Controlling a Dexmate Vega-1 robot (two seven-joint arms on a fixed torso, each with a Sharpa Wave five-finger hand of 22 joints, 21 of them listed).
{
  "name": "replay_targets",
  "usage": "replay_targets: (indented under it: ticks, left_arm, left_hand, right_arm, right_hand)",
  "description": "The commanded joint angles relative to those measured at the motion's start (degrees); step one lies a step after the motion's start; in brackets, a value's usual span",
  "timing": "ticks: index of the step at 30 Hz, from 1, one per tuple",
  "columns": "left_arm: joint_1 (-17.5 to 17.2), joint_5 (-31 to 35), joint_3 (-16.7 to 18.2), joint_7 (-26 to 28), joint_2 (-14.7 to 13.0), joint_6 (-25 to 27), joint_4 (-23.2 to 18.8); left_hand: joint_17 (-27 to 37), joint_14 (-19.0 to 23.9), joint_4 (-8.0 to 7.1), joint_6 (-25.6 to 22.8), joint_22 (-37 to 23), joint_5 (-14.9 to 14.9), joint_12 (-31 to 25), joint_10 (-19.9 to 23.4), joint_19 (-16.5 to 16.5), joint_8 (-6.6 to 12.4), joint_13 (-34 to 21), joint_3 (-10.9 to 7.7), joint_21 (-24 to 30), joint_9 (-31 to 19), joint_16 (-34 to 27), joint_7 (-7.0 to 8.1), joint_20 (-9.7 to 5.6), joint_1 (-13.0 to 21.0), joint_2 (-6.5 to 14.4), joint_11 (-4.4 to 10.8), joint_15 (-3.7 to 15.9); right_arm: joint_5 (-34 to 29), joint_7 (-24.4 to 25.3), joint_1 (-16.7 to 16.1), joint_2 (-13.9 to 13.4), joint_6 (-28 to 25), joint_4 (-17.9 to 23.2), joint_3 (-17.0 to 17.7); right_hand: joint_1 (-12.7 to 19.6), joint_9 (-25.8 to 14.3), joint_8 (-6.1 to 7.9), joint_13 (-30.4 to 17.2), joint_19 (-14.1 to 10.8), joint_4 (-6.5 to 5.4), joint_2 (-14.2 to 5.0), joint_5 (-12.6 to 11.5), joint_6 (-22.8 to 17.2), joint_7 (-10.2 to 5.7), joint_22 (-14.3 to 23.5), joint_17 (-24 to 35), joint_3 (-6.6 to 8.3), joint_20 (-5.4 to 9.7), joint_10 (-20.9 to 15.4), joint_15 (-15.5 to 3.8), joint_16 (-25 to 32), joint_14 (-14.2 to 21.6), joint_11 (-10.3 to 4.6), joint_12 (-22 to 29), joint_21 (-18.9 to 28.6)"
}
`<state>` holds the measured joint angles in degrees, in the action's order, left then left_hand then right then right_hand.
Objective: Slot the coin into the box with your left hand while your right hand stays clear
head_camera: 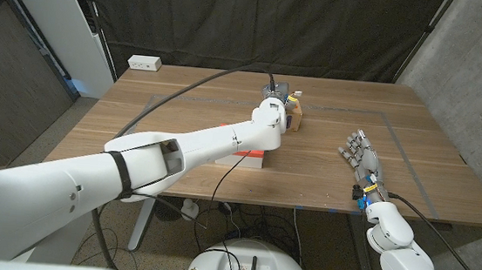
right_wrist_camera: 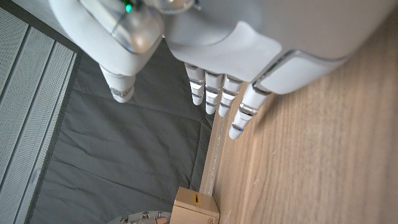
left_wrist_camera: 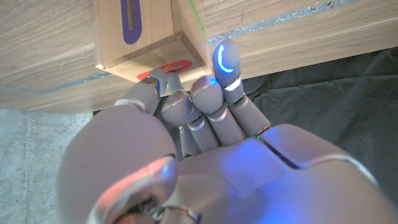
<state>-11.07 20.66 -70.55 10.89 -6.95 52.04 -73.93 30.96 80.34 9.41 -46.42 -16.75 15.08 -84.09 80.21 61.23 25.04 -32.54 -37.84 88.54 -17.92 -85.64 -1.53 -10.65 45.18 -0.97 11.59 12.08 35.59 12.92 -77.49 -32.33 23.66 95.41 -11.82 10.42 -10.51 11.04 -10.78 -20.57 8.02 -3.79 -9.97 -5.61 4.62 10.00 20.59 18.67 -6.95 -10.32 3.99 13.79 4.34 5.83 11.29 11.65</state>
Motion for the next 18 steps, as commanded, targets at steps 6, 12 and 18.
replay_targets:
  ticks: [6, 12, 18]
  left_arm:
    - [-1.17, 1.24, 1.72, 1.43, -2.39, 0.64, -5.69]
    - [-1.67, 1.79, 2.76, 2.61, -3.13, 0.48, -7.6]
    - [-2.77, 2.36, 3.84, 4.24, -3.95, -0.25, -9.14]
  left_hand:
    - [0.37, 0.06, 0.29, -0.19, -0.27, -0.21, 0.12, 0.14, 0.62, 0.71, -0.16, -0.25, -0.35, -0.16, -0.39, 0.13, -1.6, -1.01, 0.11, 0.15, -0.04]
    - [0.76, -0.06, 0.31, -0.2, -0.32, -0.25, -0.05, 0.37, 0.7, 0.73, -0.41, -0.5, -0.33, -0.02, -0.53, 0.06, -1.61, -1.28, 0.32, 0.13, -0.03]
    - [-0.38, -0.67, 0.53, -0.28, -0.35, -0.32, 0.16, 0.21, 0.53, 0.92, -0.2, -0.7, -0.41, -0.08, 0.51, 0.22, -1.6, -1.32, 0.38, 0.15, -0.01]
  right_arm:
    - [-0.29, 0.02, -0.04, 0.02, 0.51, 0.14, 0.02]
    - [-0.54, 0.07, -0.11, -0.14, 0.48, 0.51, 0.01]
    - [-0.83, 0.19, -0.26, -0.22, 0.45, 0.87, -0.04]
  right_hand:
    - [0.45, -0.13, 0.22, -0.32, -0.48, 0.07, -0.03, -0.27, -0.51, 0.03, 0.27, 0.13, 0.36, -0.01, -0.43, -0.1, 0.2, 0.48, 0.08, 0.43, 0.22]
    - [0.45, -0.13, 0.22, -0.32, -0.48, 0.07, -0.03, -0.27, -0.51, 0.03, 0.27, 0.13, 0.36, -0.01, -0.43, -0.1, 0.2, 0.48, 0.08, 0.43, 0.22]
    - [0.45, -0.13, 0.22, -0.32, -0.48, 0.07, -0.03, -0.27, -0.51, 0.03, 0.27, 0.13, 0.36, -0.01, -0.43, -0.1, 0.2, 0.48, 0.08, 0.43, 0.22]
